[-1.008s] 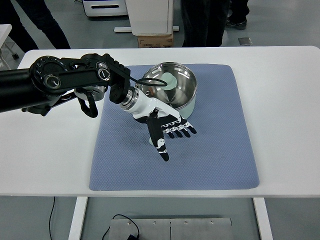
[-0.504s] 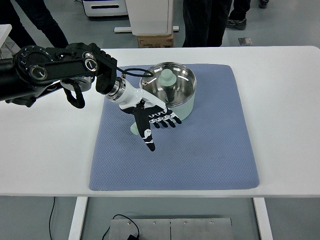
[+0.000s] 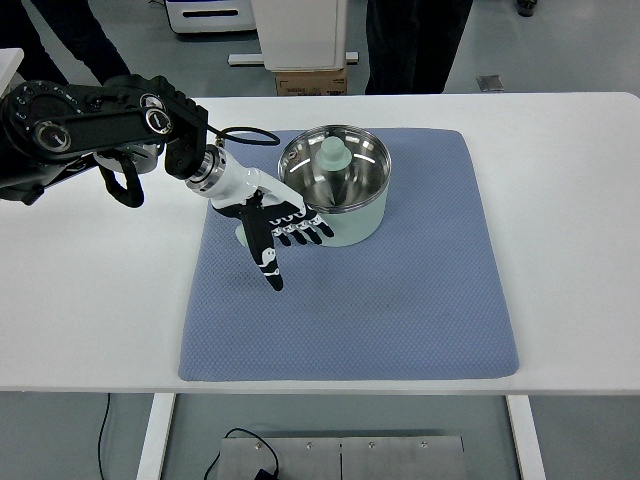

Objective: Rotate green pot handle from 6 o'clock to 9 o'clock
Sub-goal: 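Sweep the left hand along the pan side, turning the handle further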

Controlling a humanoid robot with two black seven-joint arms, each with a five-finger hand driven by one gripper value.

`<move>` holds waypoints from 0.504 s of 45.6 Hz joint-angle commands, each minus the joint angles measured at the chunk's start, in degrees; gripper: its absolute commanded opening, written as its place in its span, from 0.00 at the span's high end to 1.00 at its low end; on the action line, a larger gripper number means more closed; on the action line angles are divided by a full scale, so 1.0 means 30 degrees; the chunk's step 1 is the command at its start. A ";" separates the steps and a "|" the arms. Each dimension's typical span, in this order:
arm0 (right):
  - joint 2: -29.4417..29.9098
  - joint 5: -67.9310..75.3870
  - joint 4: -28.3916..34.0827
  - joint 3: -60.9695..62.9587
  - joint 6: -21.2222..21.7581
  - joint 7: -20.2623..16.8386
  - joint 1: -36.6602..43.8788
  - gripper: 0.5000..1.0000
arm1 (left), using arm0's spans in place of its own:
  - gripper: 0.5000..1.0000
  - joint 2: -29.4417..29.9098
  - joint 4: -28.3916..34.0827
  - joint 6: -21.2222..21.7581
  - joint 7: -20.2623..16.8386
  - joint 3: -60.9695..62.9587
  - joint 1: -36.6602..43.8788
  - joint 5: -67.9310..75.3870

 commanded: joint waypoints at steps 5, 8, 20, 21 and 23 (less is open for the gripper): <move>0.0000 0.0013 -0.0002 0.0000 -0.0004 0.0000 -0.0001 0.00 | 0.00 0.0246 0.0067 0.0000 -0.0004 0.0260 -0.0143 0.0311; 0.0000 0.0013 -0.0002 0.0000 -0.0004 0.0000 -0.0001 0.00 | 0.00 0.0276 0.0096 0.0000 -0.0004 0.0349 -0.0172 0.0486; 0.0000 0.0014 -0.0002 0.0000 -0.0004 0.0000 -0.0001 0.00 | 0.00 0.0686 0.0535 0.0000 -0.0004 0.0905 -0.0260 0.1102; 0.0000 0.0014 -0.0002 0.0000 -0.0004 0.0000 -0.0001 0.00 | 0.00 0.0686 0.0536 0.0000 -0.0004 0.0905 -0.0260 0.1102; 0.0000 0.0014 -0.0002 0.0000 -0.0004 0.0000 -0.0001 0.00 | 0.00 0.0686 0.1238 0.0000 -0.0004 0.1052 -0.0231 0.1132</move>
